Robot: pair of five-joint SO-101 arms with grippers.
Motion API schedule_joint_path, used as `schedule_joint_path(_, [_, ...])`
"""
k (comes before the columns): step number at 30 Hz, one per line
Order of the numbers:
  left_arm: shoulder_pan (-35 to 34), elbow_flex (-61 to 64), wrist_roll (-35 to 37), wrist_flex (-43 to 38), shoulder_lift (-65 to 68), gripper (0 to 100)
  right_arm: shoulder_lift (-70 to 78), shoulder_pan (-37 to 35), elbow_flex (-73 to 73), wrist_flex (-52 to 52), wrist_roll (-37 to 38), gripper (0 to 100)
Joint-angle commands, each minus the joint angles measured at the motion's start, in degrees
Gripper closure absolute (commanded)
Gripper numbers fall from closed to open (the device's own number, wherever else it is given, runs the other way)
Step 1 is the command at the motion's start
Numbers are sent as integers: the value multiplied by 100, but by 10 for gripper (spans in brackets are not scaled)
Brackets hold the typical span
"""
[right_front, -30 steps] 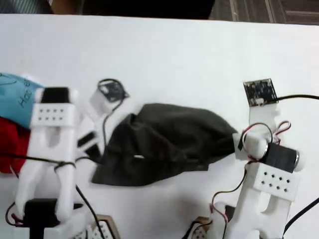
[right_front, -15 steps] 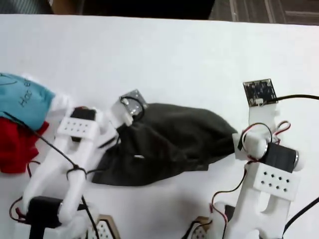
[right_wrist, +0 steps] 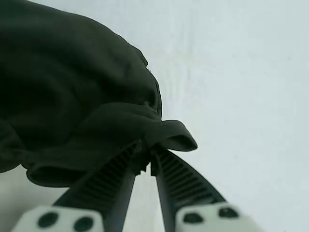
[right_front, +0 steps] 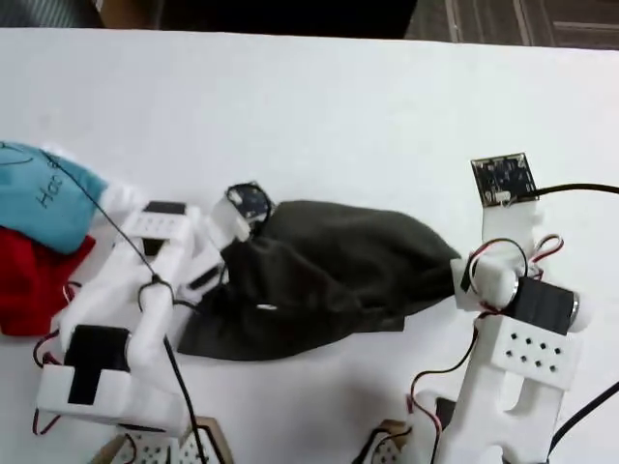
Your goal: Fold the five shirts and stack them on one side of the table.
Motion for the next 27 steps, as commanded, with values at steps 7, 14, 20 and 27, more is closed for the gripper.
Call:
schedule_joint_path(7, [-44,-145,9,-88,44,816,-171,40,-35,13,26,978])
schedule_joint_path(14, [-44,-145,9,-88,53,819,-171,48,-35,13,26,978])
schedule_joint_path(20, [-35,-145,26,-53,18,819,-171,22,-35,13,9,978])
schedule_joint_path(27, [-35,-154,53,9,0,817,-171,40,-35,13,9,978])
